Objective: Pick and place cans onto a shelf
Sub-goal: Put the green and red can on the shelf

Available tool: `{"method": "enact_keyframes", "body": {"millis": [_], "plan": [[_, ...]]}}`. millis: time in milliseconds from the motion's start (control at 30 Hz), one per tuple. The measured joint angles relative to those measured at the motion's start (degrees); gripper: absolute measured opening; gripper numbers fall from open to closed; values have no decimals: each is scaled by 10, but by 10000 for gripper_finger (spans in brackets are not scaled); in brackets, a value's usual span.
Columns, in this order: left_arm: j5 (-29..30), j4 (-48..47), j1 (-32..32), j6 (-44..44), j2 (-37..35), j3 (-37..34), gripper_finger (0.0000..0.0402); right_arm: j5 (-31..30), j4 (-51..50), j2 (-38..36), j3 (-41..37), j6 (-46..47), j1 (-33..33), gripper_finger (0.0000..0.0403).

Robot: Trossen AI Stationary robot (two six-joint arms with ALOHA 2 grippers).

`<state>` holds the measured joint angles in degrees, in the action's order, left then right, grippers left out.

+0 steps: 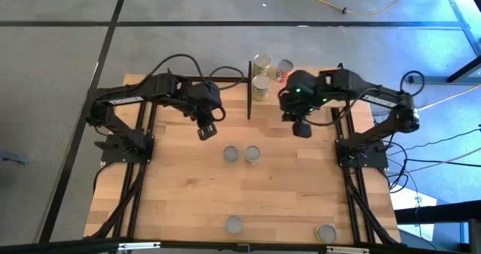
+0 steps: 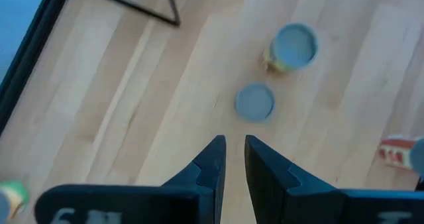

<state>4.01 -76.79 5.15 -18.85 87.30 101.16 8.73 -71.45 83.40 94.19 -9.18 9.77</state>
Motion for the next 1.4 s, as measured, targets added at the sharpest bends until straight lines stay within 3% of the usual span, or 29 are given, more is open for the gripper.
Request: {"method": "enact_keyframes", "body": {"millis": [200,767,1400], "plan": [[14,-35,0,0,-17,0,51,0,36,50,0,78,-18,89],[45,-73,0,1,-84,-1,50,34,102,204,0,246,-26,92],[47,-94,0,1,-87,0,50,30,110,287,0,224,-57,92]]}}
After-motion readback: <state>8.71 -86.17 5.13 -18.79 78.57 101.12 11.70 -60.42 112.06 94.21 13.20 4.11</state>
